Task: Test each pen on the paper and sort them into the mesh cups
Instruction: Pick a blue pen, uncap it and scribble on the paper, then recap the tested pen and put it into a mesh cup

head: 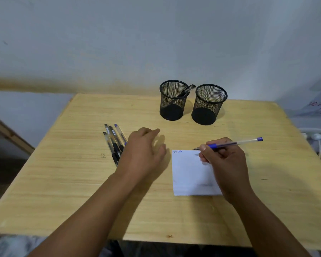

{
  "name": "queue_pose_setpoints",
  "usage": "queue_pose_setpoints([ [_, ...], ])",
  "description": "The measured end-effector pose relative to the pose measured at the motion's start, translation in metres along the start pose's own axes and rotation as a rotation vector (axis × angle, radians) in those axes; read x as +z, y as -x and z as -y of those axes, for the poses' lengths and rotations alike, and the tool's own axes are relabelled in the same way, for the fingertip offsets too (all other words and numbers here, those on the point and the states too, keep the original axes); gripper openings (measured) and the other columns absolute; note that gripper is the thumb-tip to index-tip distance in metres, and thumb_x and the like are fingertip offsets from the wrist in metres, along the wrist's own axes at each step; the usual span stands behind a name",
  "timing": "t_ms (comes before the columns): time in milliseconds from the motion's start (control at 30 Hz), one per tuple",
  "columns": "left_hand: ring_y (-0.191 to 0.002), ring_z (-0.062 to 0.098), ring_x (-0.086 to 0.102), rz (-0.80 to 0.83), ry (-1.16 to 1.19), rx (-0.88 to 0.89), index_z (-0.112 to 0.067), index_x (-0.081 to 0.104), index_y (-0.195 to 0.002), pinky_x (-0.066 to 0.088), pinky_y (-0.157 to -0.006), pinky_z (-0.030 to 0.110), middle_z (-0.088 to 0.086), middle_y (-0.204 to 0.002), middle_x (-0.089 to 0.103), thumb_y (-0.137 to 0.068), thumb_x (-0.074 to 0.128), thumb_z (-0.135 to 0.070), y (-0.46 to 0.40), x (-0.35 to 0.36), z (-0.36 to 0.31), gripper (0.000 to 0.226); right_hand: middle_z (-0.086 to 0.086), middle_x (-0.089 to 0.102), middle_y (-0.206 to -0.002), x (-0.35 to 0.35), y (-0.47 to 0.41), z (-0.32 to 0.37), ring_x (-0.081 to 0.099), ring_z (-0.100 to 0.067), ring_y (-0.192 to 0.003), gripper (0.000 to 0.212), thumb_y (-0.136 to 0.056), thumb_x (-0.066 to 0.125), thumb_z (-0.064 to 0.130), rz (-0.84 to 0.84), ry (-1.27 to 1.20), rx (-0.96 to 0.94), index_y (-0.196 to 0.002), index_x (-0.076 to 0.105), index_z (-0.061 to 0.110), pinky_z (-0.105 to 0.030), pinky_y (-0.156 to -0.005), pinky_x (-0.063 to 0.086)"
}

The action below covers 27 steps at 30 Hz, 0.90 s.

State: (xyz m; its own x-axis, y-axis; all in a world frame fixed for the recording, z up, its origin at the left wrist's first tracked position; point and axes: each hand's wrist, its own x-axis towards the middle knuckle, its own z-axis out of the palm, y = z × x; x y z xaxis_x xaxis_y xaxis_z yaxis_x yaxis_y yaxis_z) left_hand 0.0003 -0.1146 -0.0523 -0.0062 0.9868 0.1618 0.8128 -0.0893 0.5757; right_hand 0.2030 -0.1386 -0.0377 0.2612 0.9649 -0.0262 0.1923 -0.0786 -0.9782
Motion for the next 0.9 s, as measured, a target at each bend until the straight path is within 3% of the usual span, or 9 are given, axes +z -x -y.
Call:
queue_pose_setpoints([
  [200,-0.091,0.028,0.058,0.021,-0.184,-0.083,-0.013,0.072,-0.088,0.046,-0.076,0.036,0.006,-0.092,0.061,-0.086,0.056,-0.027,-0.025,-0.003,0.012,0.022,0.004,0.075,-0.072,-0.013,0.016,0.003,0.072,-0.013,-0.071,0.003,-0.087,0.070,0.012,0.011,-0.034,0.017,-0.087,0.067,0.011,-0.025,-0.072,0.054],
  [467,-0.086,0.015,0.062,0.015,-0.128,-0.083,-0.025,0.076,-0.102,0.042,-0.066,0.027,-0.006,-0.093,0.071,-0.092,0.058,-0.027,-0.016,-0.007,0.005,0.021,0.009,0.075,-0.073,-0.017,0.020,0.003,0.072,-0.011,-0.072,0.006,-0.086,0.071,0.012,0.021,-0.020,0.032,-0.088,0.067,0.016,-0.026,-0.072,0.055],
  [600,-0.080,0.001,0.061,0.016,0.106,-0.105,-0.035,0.073,-0.092,0.047,-0.068,0.021,-0.027,-0.077,0.065,-0.088,0.063,-0.032,0.016,-0.016,-0.018,0.011,0.005,0.076,-0.075,-0.013,0.019,0.009,0.071,-0.008,-0.066,0.017,-0.082,0.076,0.006,0.059,-0.081,0.026,-0.093,0.066,0.014,-0.018,-0.065,0.054],
  [733,-0.085,-0.009,0.058,0.012,0.220,-0.051,-0.036,0.073,-0.090,0.044,-0.072,0.013,-0.034,-0.079,0.065,-0.085,0.070,-0.027,0.044,-0.021,-0.026,0.011,-0.001,0.076,-0.076,-0.007,0.021,0.014,0.068,-0.006,-0.063,0.015,-0.079,0.077,0.002,0.128,-0.112,-0.010,-0.088,0.067,0.008,-0.015,-0.061,0.052],
  [900,-0.086,-0.006,0.061,-0.009,0.280,-0.007,-0.043,0.070,-0.083,0.044,-0.074,0.010,-0.034,-0.083,0.066,-0.083,0.075,-0.025,0.059,-0.026,-0.030,0.019,-0.005,0.075,-0.076,-0.001,0.029,0.015,0.069,-0.009,-0.066,0.013,-0.080,0.075,0.000,0.225,-0.125,-0.016,-0.089,0.067,0.005,-0.019,-0.064,0.054],
])
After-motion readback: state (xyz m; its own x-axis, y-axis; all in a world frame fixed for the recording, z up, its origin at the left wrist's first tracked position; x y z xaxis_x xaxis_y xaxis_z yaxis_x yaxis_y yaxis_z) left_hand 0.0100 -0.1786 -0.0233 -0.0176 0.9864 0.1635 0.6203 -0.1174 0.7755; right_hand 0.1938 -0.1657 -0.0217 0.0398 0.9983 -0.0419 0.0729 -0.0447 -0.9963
